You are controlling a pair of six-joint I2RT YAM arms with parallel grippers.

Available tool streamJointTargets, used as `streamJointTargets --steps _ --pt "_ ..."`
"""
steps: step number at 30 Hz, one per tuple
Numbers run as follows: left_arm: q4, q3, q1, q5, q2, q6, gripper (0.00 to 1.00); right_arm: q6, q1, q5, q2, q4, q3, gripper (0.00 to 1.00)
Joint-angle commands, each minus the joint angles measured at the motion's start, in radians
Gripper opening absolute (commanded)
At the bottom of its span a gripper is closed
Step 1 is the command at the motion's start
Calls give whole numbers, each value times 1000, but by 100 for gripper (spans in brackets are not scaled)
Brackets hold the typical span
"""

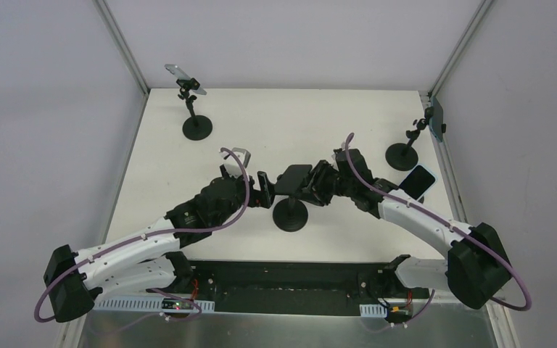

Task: Remove the phone from the phone stand
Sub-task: Adjust the phone stand with the phone at the center of the board.

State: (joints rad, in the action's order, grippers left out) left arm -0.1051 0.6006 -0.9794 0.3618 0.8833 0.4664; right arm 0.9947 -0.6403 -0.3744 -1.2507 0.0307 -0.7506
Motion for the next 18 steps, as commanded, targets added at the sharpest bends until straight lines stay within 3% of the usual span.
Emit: streamJointTargets --steps 1,11,18 --pt "-68 82 66 -67 26 -10 85 20 -58 9 60 -57 6 42" --pt "-81 166 104 -124 126 -29 85 57 -180 153 103 -15 35 42" --pt "-99 163 129 -137 155 -1 85 76 -293 381 126 76 3 42"
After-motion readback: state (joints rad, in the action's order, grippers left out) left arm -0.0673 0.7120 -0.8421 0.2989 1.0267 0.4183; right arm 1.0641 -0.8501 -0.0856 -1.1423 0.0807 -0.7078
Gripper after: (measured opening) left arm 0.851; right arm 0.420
